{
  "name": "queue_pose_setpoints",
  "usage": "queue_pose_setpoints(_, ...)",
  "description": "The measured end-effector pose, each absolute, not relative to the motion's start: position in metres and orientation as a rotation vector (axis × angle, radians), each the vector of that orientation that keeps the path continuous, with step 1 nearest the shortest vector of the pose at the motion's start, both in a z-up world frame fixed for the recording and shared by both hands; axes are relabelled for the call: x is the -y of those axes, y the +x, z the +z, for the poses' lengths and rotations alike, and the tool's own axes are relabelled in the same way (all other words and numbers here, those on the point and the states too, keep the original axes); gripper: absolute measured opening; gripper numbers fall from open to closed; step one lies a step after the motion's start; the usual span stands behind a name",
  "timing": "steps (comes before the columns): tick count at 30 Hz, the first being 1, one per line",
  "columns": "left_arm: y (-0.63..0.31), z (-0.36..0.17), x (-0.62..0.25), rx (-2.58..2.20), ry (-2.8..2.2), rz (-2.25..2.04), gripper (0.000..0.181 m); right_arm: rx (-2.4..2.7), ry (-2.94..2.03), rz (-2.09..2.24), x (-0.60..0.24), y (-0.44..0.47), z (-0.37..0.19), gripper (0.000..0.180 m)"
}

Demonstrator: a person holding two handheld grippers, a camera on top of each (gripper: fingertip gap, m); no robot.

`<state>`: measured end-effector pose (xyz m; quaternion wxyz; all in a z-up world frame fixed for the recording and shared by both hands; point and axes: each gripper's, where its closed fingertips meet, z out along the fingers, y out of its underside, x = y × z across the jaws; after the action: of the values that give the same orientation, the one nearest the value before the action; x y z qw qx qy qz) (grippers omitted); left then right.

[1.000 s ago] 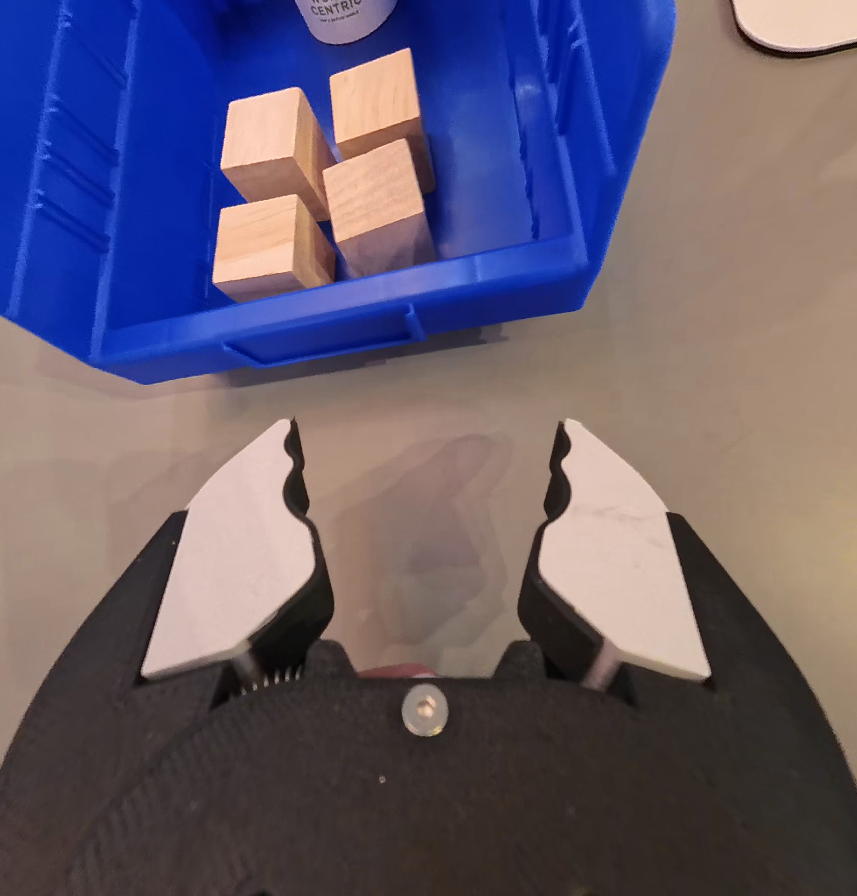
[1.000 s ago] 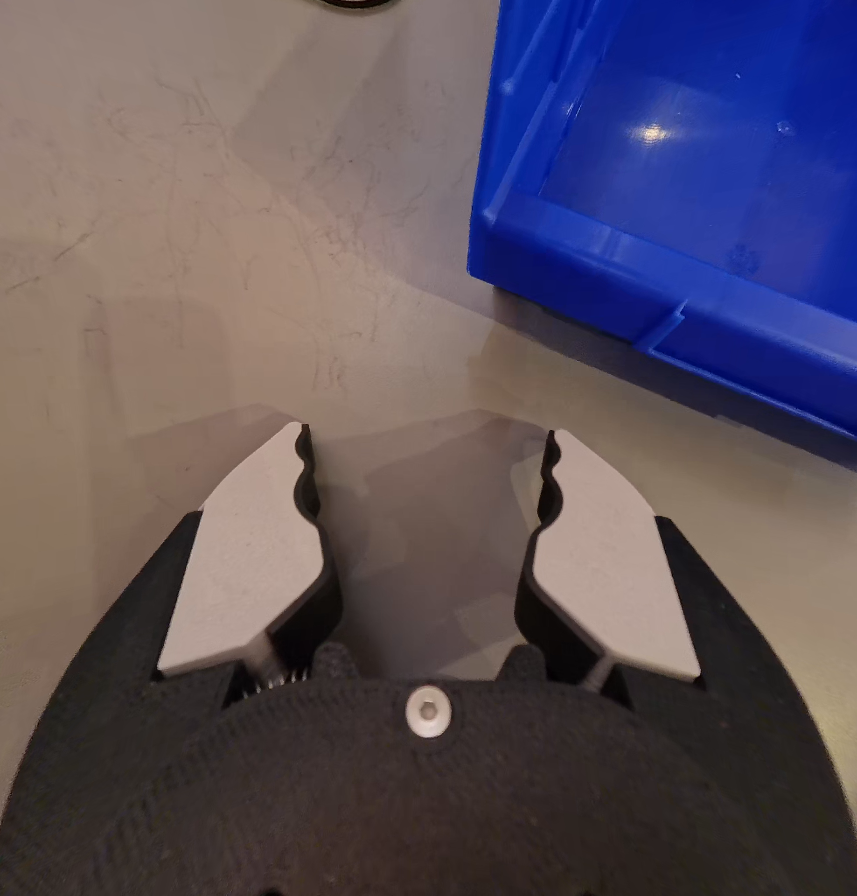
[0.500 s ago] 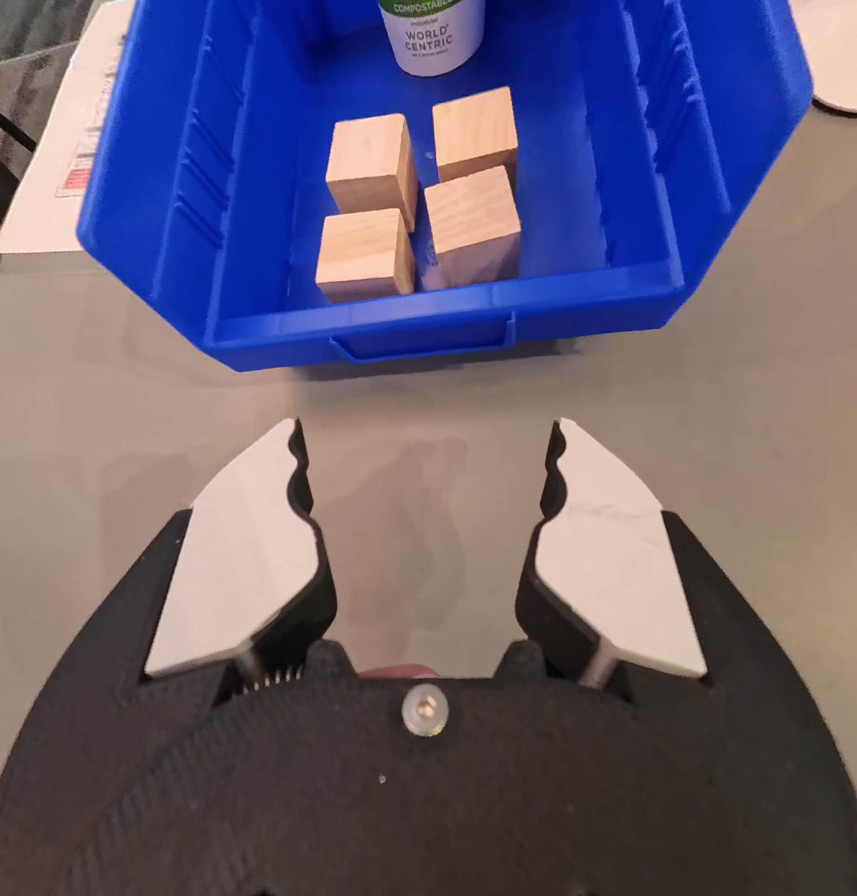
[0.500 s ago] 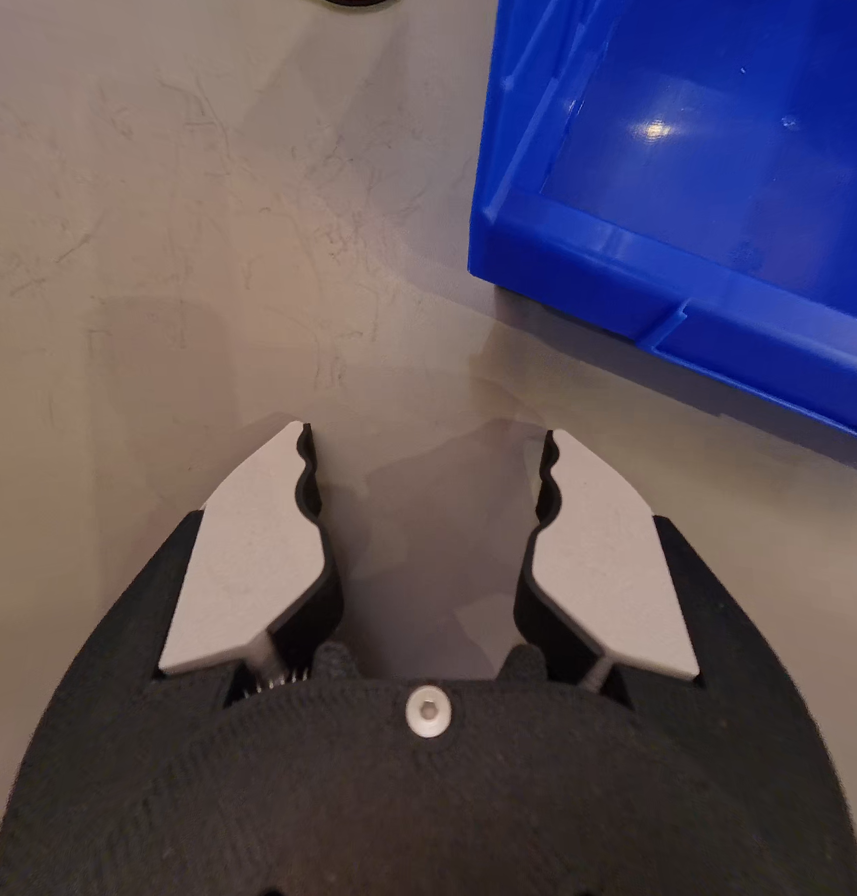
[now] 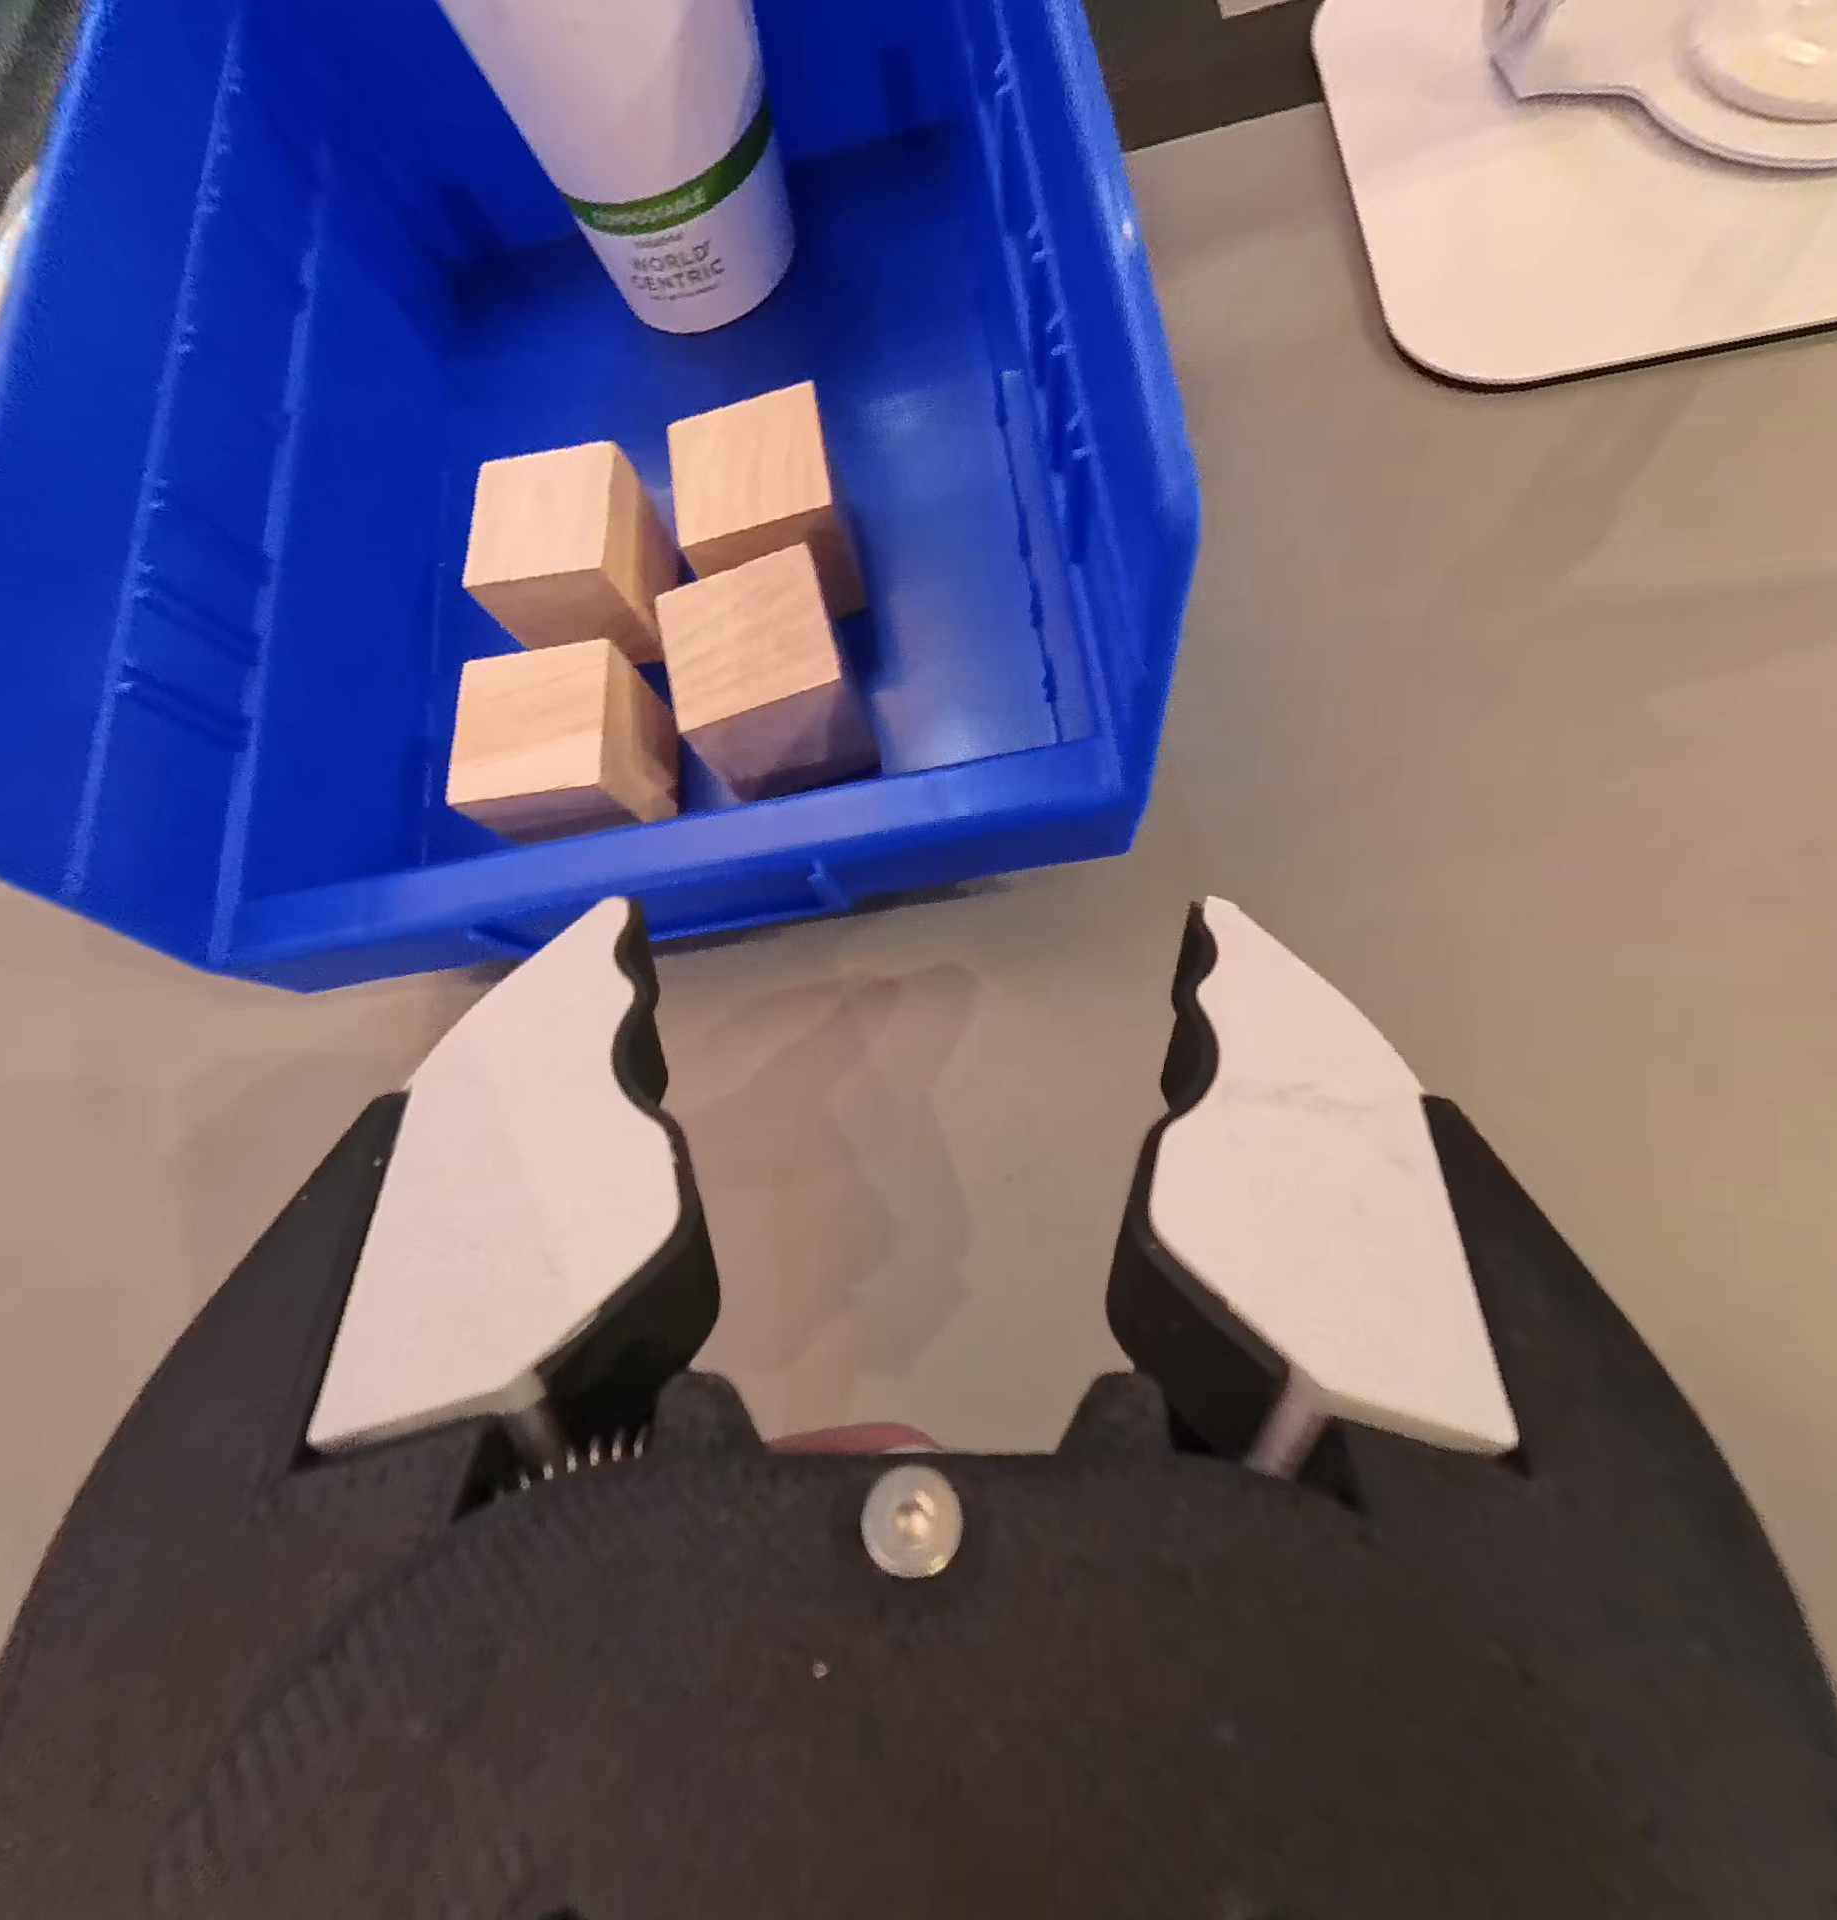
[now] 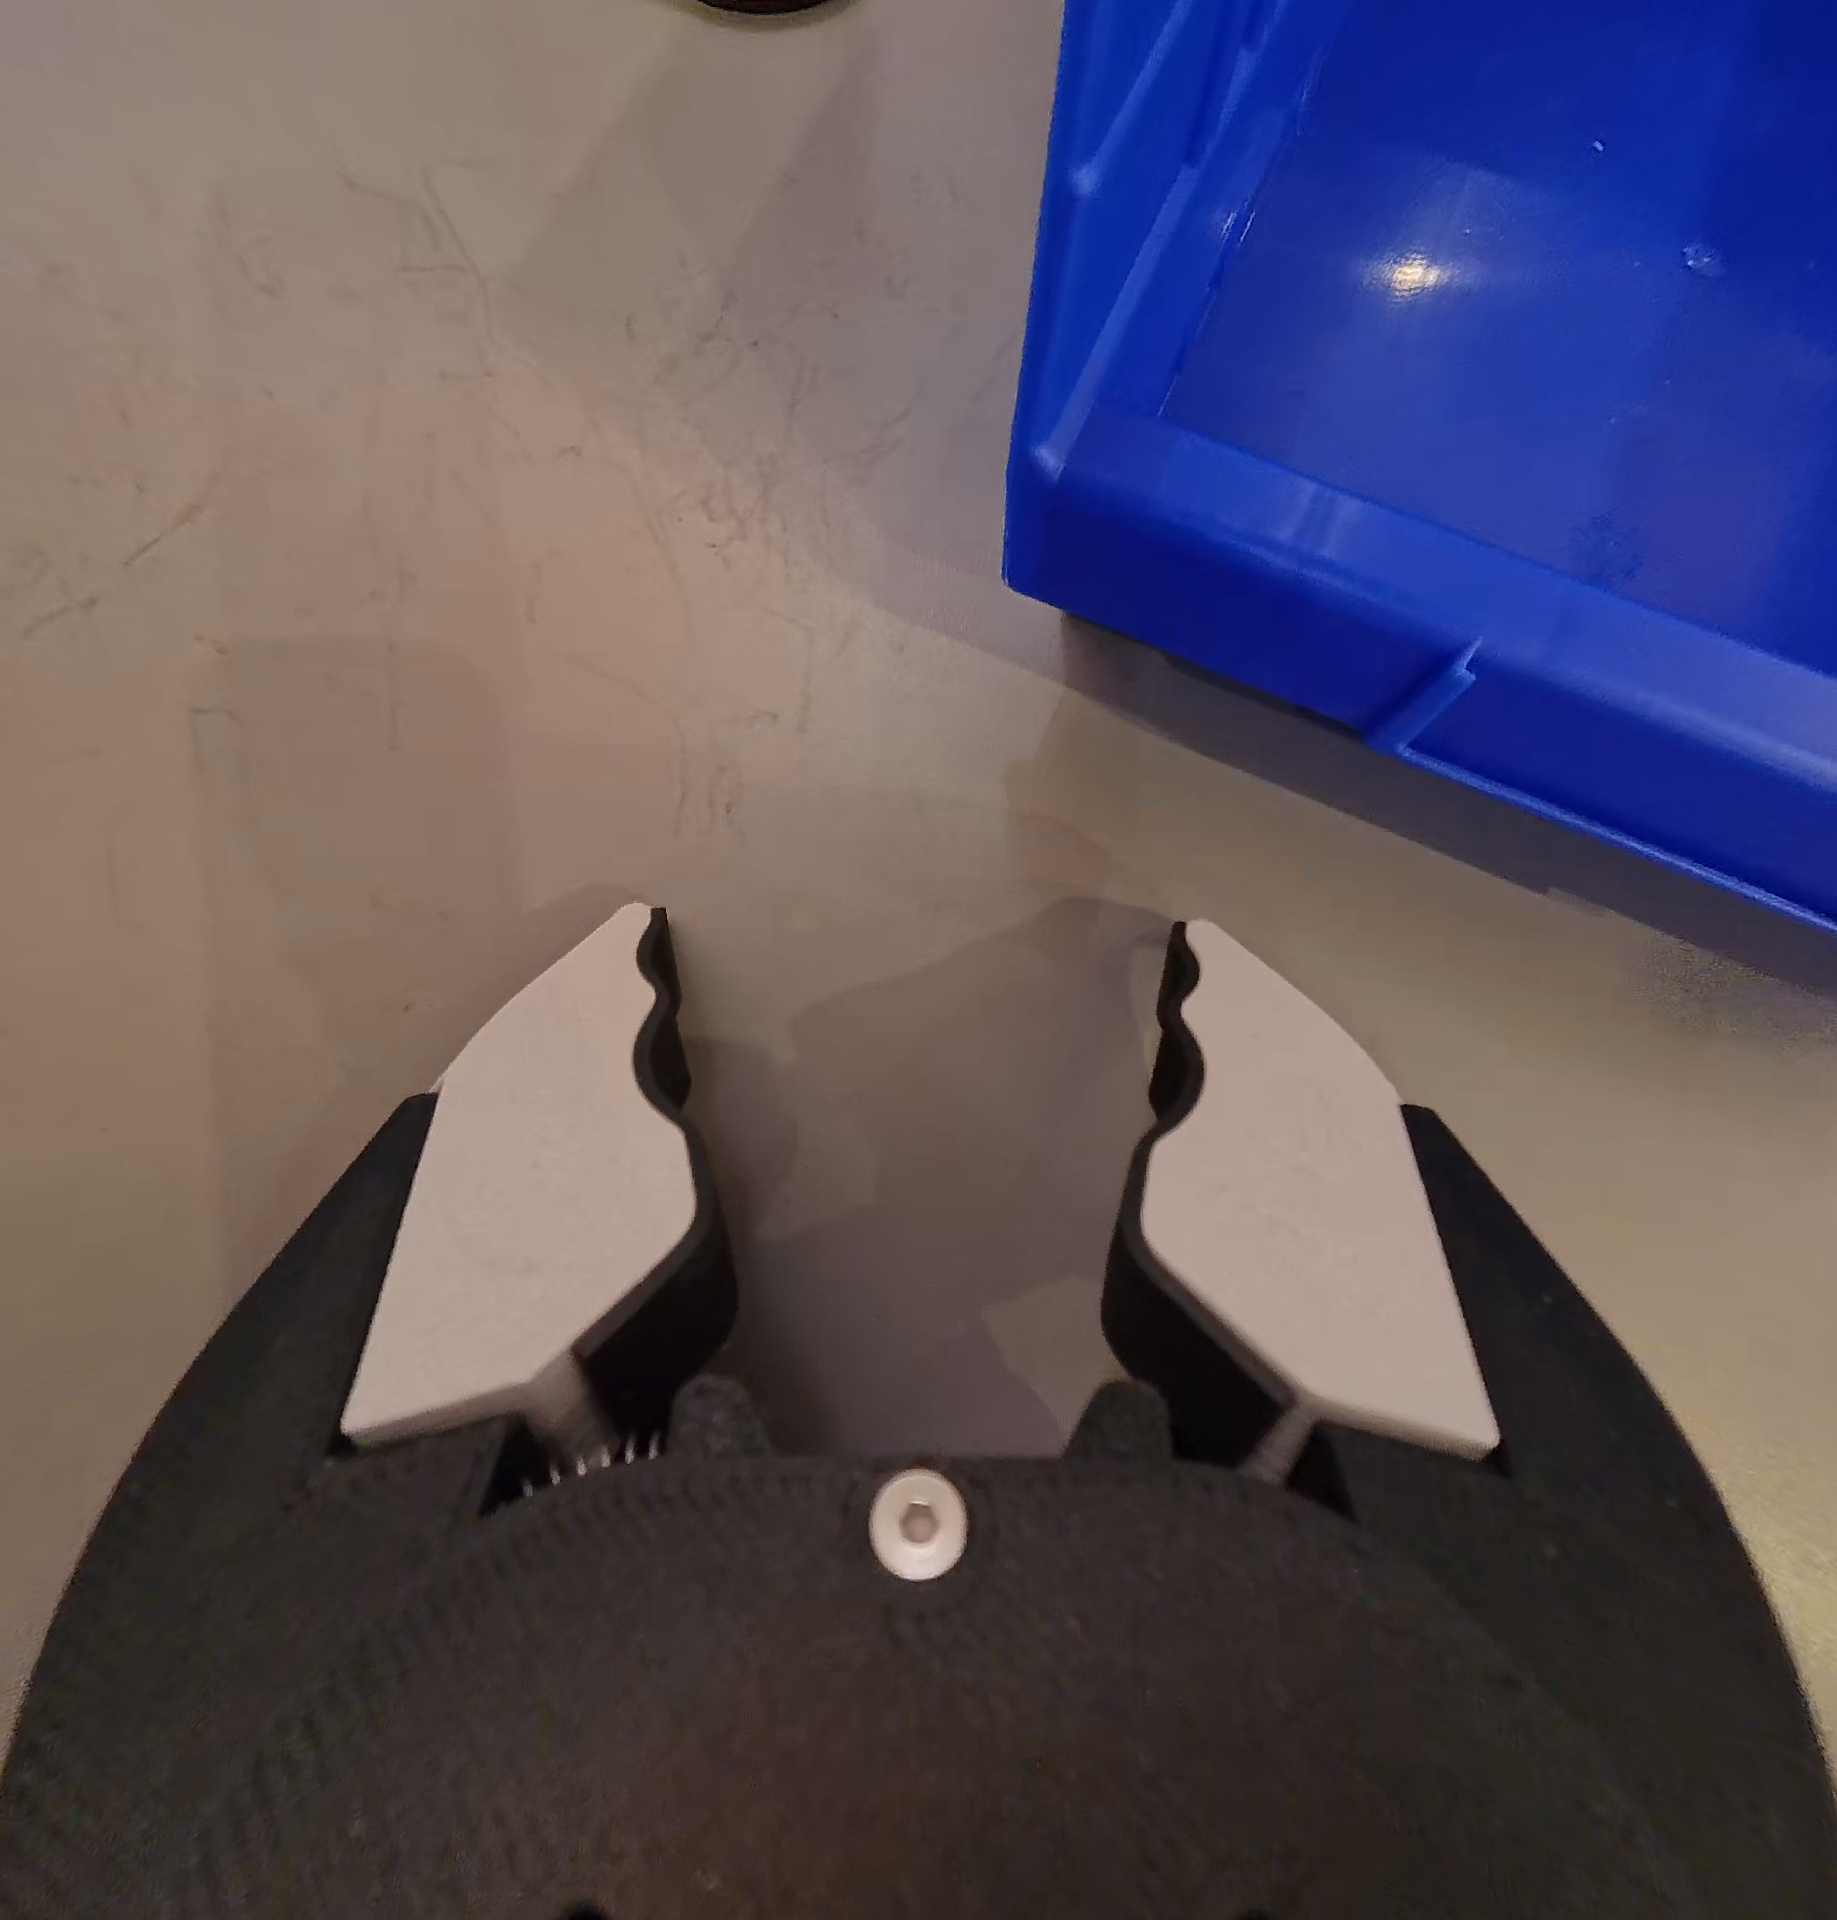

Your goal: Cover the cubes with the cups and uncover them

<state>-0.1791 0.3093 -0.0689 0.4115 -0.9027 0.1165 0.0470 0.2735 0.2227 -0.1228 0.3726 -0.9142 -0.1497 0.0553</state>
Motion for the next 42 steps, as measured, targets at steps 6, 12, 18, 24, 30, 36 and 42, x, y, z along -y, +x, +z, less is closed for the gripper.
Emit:
queue_pose_setpoints(6,-0.162,-0.074,-0.310,-0.324,-2.277,0.103,0.095,0.385,-2.342,0.143,-0.223,0.273,-0.123,0.089)
queue_pose_setpoints(12,-0.155,-0.083,-0.301,-0.319,-2.301,0.081,0.095,0.386,-2.343,0.147,-0.223,0.273,-0.123,0.090)
queue_pose_setpoints(18,-0.147,-0.087,-0.294,-0.330,-2.307,0.073,0.097,0.388,-2.343,0.149,-0.223,0.273,-0.123,0.091)
queue_pose_setpoints(24,-0.144,-0.093,-0.287,-0.344,-2.322,0.063,0.097,0.388,-2.343,0.148,-0.223,0.273,-0.123,0.091)
queue_pose_setpoints(30,-0.142,-0.097,-0.284,-0.355,-2.328,0.049,0.097,0.387,-2.343,0.146,-0.223,0.273,-0.123,0.090)
queue_pose_setpoints(36,-0.132,-0.100,-0.283,-0.382,-2.324,0.027,0.098,0.382,-2.344,0.143,-0.223,0.273,-0.123,0.091)
queue_pose_setpoints(42,-0.123,-0.102,-0.287,-0.412,-2.326,-0.001,0.103,0.382,-2.350,0.142,-0.223,0.272,-0.124,0.095)
